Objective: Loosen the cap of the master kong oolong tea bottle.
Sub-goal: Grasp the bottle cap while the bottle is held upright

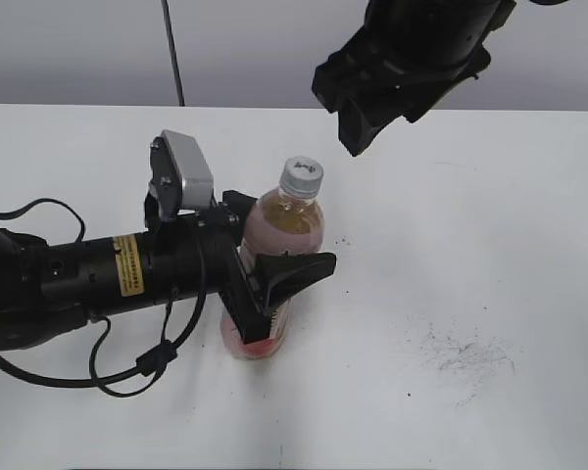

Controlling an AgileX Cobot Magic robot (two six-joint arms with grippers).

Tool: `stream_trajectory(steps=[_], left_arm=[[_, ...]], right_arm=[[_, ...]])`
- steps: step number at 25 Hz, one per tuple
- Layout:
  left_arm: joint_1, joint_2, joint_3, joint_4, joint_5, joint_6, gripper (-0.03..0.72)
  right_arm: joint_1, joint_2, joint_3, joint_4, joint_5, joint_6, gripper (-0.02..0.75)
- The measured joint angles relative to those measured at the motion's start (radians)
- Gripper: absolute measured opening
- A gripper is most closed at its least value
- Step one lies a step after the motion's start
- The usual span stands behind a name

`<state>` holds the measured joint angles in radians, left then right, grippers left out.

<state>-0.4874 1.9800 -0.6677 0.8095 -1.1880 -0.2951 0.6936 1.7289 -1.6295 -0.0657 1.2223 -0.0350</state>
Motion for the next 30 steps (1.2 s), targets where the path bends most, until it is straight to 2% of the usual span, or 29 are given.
stream_trajectory(steps=[10,17,30], left_arm=[[0.008,-0.004,0.016,0.015,-0.011,0.000,0.445],[0.008,-0.010,0.058,-0.025,-0.025,0.000,0.459],[0.008,-0.010,0.106,-0.033,-0.007,-0.001,0.458]], right_arm=[[0.000,0.000,0.000,0.000,0.000,0.000,0.485],[0.000,0.000,0.000,0.005,0.000,0.000,0.484],[0.000,0.000,0.000,0.034,0.001,-0.007,0.484]])
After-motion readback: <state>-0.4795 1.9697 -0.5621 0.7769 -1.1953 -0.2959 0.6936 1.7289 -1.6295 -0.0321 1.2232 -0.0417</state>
